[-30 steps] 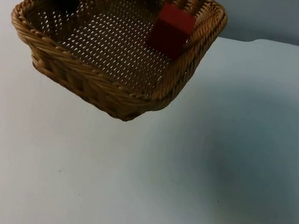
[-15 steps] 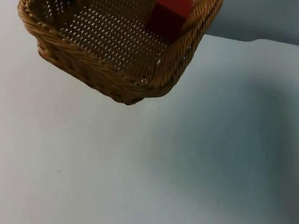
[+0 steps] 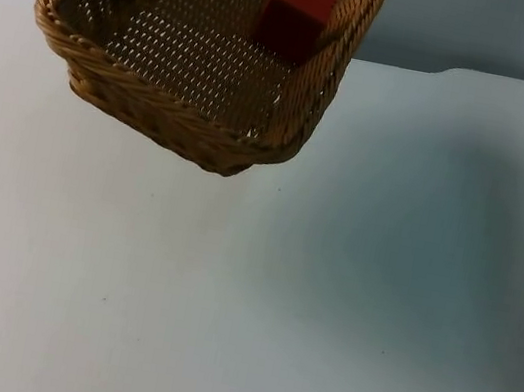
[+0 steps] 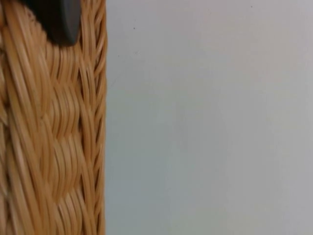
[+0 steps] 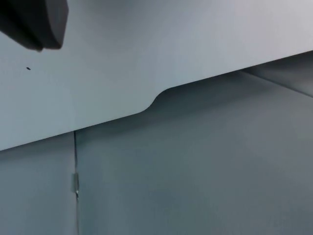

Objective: Pick up the basket with the left hand and place the cube into the basket with the right hand.

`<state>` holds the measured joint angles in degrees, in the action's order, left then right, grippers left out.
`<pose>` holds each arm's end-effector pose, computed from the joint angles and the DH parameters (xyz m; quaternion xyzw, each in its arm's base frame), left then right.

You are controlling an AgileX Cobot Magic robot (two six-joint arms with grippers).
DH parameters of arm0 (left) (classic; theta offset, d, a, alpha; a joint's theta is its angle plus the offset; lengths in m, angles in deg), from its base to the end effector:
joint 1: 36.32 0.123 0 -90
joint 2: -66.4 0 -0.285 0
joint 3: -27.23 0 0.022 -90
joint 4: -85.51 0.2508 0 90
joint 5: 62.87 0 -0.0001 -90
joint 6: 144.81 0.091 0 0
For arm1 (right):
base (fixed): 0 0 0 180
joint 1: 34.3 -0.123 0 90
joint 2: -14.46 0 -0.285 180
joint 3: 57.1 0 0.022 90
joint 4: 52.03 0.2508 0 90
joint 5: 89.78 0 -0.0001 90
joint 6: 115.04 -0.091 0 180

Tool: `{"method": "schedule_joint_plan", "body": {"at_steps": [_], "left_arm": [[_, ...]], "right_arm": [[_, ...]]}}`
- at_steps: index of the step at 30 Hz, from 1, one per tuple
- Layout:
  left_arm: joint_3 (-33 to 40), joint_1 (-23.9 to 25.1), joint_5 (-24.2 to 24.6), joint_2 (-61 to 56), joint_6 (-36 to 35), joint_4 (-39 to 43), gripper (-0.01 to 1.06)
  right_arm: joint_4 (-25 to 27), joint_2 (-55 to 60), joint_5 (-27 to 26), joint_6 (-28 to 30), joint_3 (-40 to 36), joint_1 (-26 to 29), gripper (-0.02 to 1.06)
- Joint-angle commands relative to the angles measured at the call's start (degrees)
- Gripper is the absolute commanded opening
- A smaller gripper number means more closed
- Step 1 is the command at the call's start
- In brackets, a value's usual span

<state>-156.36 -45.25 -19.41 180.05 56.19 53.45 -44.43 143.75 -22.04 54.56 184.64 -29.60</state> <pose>0.3912 -0.0951 0.2462 0.0951 0.9430 -0.2064 0.2432 0.4669 -0.0272 0.3956 0.1211 0.9148 0.0851 0.3757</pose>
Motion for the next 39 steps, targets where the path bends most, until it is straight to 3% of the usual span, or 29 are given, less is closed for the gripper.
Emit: {"method": "schedule_joint_plan", "body": {"at_steps": [1, 6, 11, 14, 18, 26, 30, 39], "left_arm": [[-0.4, -0.2, 0.4, -0.3, 0.0, -3.0, 0.0], [-0.4, -0.2, 3.7, 1.5, 6.4, -12.6, 0.0], [-0.4, -0.2, 4.3, 5.1, 7.5, -17.5, 0.0], [-0.1, -0.2, 3.4, 6.5, 8.7, -18.7, 0.0], [5.4, -0.1, -4.1, 8.3, 10.2, -19.6, 0.0], [11.4, 0.1, -4.8, 10.2, 21.2, -30.4, 0.0], [13.0, 0.1, -5.3, 10.3, 24.4, -30.5, 0.0], [13.0, -0.4, -3.8, 13.5, 23.6, -24.5, 0.0]], "right_arm": [[1.1, -0.8, 0.0, -0.2, 0.6, 0.2, 0.0], [1.7, -0.8, 0.0, -0.2, 0.6, 0.2, 0.0], [1.7, -0.8, 0.0, -0.2, 0.6, 0.2, 0.0], [1.7, -0.8, 0.0, -0.2, 0.6, 0.2, 0.0], [1.7, -0.8, 0.0, -0.2, 0.6, 0.2, 0.0], [1.8, -0.8, -0.3, -0.2, 0.6, 0.2, 0.0], [1.8, -0.8, -0.3, -0.2, 0.6, 0.2, 0.0], [1.8, -0.8, -0.4, -0.2, 0.6, 0.2, 0.0]]}}
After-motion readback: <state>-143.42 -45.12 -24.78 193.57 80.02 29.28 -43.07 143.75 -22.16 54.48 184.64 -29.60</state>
